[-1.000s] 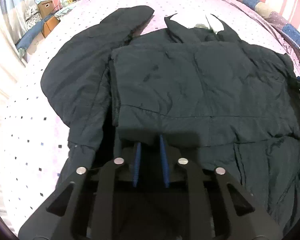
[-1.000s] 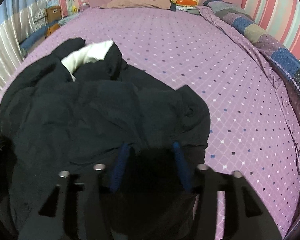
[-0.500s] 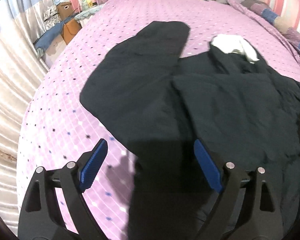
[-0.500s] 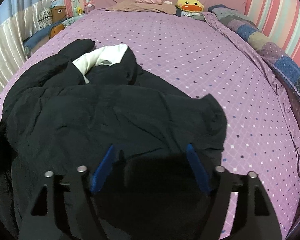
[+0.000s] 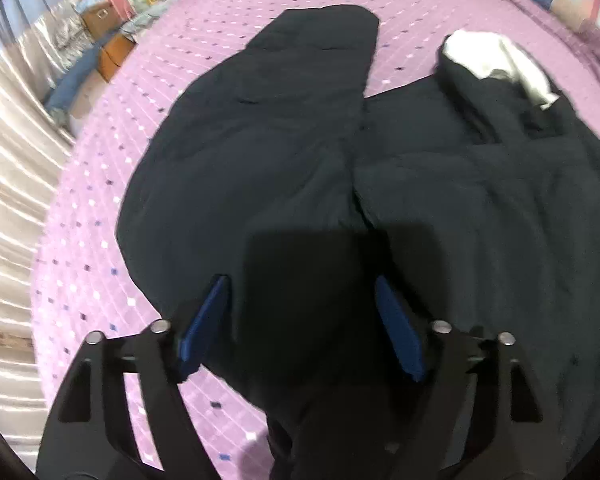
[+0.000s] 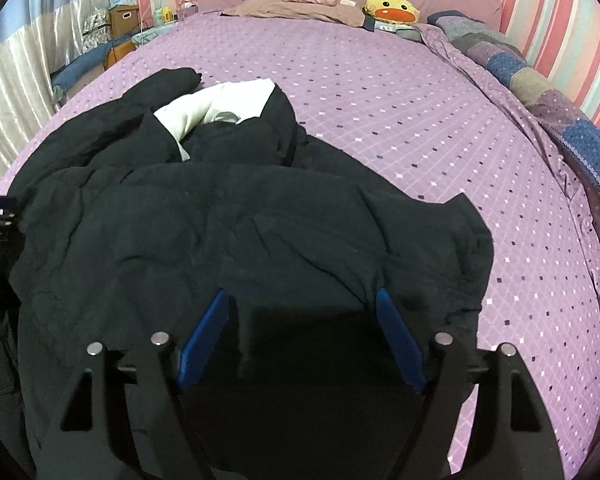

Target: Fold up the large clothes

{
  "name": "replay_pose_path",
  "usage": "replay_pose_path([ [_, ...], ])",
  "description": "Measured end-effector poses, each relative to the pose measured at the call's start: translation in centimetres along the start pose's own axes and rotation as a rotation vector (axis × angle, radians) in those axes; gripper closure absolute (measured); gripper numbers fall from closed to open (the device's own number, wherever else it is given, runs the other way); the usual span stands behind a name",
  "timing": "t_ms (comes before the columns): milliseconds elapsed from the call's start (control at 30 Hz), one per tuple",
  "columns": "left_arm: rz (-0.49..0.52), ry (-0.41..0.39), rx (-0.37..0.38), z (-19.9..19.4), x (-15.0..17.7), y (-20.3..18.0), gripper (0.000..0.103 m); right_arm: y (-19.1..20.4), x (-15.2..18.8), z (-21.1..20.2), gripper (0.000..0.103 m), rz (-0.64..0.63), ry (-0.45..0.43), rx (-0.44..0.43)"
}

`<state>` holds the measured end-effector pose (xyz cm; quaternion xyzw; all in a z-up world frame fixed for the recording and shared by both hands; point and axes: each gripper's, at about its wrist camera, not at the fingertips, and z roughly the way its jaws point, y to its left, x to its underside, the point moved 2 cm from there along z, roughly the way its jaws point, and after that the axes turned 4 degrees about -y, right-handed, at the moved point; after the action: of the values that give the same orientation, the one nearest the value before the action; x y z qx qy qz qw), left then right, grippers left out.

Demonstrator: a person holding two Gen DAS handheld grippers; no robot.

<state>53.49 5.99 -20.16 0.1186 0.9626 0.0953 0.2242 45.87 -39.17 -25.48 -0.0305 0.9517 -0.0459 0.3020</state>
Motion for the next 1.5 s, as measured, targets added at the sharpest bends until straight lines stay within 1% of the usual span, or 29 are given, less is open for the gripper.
replay_pose_path([
  [33,0.008,0.011,-0.024,0.4,0.1,0.0,0.053,0.1,0.0,0.0,0.026,-0.003,-0.001,0.002],
  [67,0.004,0.013,-0.025,0.7,0.3,0.3,0.057,0.2,0.0,0.0,0.026,-0.005,-0.003,0.001],
  [100,-0.01,0.006,-0.022,0.6,0.6,0.9,0.066,0.3,-0.1,-0.1,0.026,-0.006,-0.004,0.003],
  [133,-0.017,0.002,-0.026,0.4,0.9,1.4,0.079,0.3,-0.1,-0.2,0.026,-0.007,-0.004,0.004],
  [167,-0.027,-0.003,-0.037,0.1,1.3,2.1,0.083,0.2,-0.1,-0.2,0.026,-0.007,-0.003,0.003],
  [233,-0.052,-0.013,-0.072,-0.5,2.3,3.8,0.087,0.3,-0.3,-0.2,0.026,-0.004,-0.004,0.003],
  [333,-0.069,-0.021,-0.116,-1.2,4.5,5.8,0.089,0.5,-0.6,-0.3,0.026,0.0,-0.004,0.004],
  [400,-0.09,-0.02,-0.116,-1.6,6.1,7.1,0.089,1.0,-0.8,-0.2,0.026,-0.002,-0.004,-0.005],
  [467,-0.122,-0.015,-0.086,-1.7,7.7,8.4,0.089,1.5,-1.2,-0.2,0.026,-0.015,-0.004,-0.009],
  [567,-0.163,-0.035,-0.031,-1.9,9.1,9.4,0.084,2.7,-1.8,0.0,0.026,-0.039,-0.007,-0.013],
  [600,-0.171,-0.047,-0.031,-2.1,9.3,9.6,0.077,3.3,-2.1,0.1,0.026,-0.048,-0.007,-0.018],
  [633,-0.179,-0.063,-0.048,-2.5,9.3,9.8,0.067,3.7,-2.4,0.1,0.026,-0.053,-0.007,-0.025],
  [667,-0.187,-0.072,-0.061,-2.9,9.7,10.3,0.064,4.2,-2.8,0.2,0.026,-0.055,-0.005,-0.04],
  [700,-0.197,-0.077,-0.062,-3.4,10.0,10.7,0.06,4.9,-3.5,0.3,0.026,-0.052,-0.001,-0.073],
  [800,-0.242,-0.074,-0.039,-4.8,11.2,11.8,0.053,6.9,-5.6,0.5,0.026,-0.068,-0.004,-0.141],
  [867,-0.26,-0.077,-0.028,-5.7,11.8,12.0,0.043,8.5,-7.0,0.8,0.026,-0.095,-0.016,-0.166],
  [933,-0.263,-0.097,-0.029,-6.9,11.9,12.5,0.023,10.0,-8.4,1.3,0.026,-0.125,-0.025,-0.178],
  [967,-0.261,-0.1,-0.038,-7.7,11.2,12.6,0.02,10.9,-9.1,1.6,0.026,-0.139,-0.029,-0.187],
  [1067,-0.269,-0.099,-0.034,-7.2,9.9,13.6,0.018,12.7,-10.7,2.8,0.026,-0.161,-0.031,-0.202],
  [1133,-0.266,-0.091,-0.046,-6.7,9.1,13.9,0.018,13.8,-11.3,3.4,0.026,-0.181,-0.031,-0.205],
  [1300,-0.184,-0.095,-0.083,-5.0,5.7,11.2,0.017,15.0,-11.6,4.2,0.026,-0.231,-0.024,-0.182],
  [1433,-0.135,-0.096,-0.084,-4.2,2.1,8.9,0.017,14.7,-11.3,4.1,0.026,-0.22,-0.016,-0.173],
  [1500,-0.098,-0.097,-0.103,-3.4,-0.2,7.3,0.017,14.3,-10.9,4.0,0.026,-0.215,-0.016,-0.165],
])
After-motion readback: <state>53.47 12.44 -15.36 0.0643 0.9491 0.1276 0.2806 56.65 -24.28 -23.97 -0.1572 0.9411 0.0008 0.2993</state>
